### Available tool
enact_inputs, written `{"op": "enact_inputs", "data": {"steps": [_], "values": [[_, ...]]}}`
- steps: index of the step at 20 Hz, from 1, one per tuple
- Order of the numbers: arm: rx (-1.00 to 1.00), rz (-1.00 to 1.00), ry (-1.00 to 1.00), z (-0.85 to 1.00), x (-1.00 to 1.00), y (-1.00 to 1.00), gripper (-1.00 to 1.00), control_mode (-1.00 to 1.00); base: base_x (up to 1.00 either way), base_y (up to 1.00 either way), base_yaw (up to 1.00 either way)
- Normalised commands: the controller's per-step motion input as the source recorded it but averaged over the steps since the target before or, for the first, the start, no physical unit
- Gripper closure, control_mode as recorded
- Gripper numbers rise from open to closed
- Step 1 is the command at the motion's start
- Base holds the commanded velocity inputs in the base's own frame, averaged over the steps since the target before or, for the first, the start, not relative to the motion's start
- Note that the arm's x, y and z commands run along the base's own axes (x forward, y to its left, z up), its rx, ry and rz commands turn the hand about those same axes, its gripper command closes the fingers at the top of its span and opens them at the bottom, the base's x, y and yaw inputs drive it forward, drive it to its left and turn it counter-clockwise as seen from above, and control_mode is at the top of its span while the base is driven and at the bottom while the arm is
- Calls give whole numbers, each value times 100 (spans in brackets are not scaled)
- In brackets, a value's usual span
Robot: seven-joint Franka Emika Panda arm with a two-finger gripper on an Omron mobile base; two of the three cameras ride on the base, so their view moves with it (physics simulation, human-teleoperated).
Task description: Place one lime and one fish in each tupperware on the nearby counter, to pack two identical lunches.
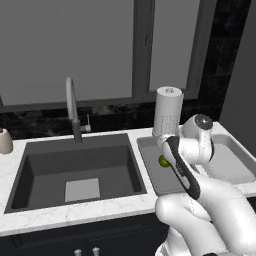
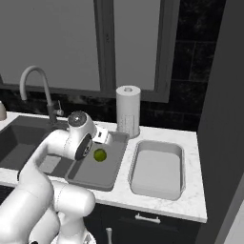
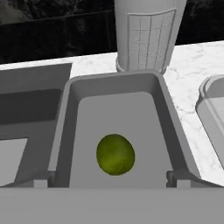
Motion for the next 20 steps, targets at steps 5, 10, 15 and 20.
{"op": "enact_inputs", "data": {"steps": [5, 10, 15, 20], "values": [[0, 0, -27, 41, -100, 0, -100, -100, 0, 0, 0], [-2, 0, -28, 47, -100, 16, -100, -100, 0, 0, 0], [-8, 0, -14, 3, -100, 44, -100, -100, 0, 0, 0], [0, 0, 0, 0, 0, 0, -100, 100, -100, 23, -1]]}}
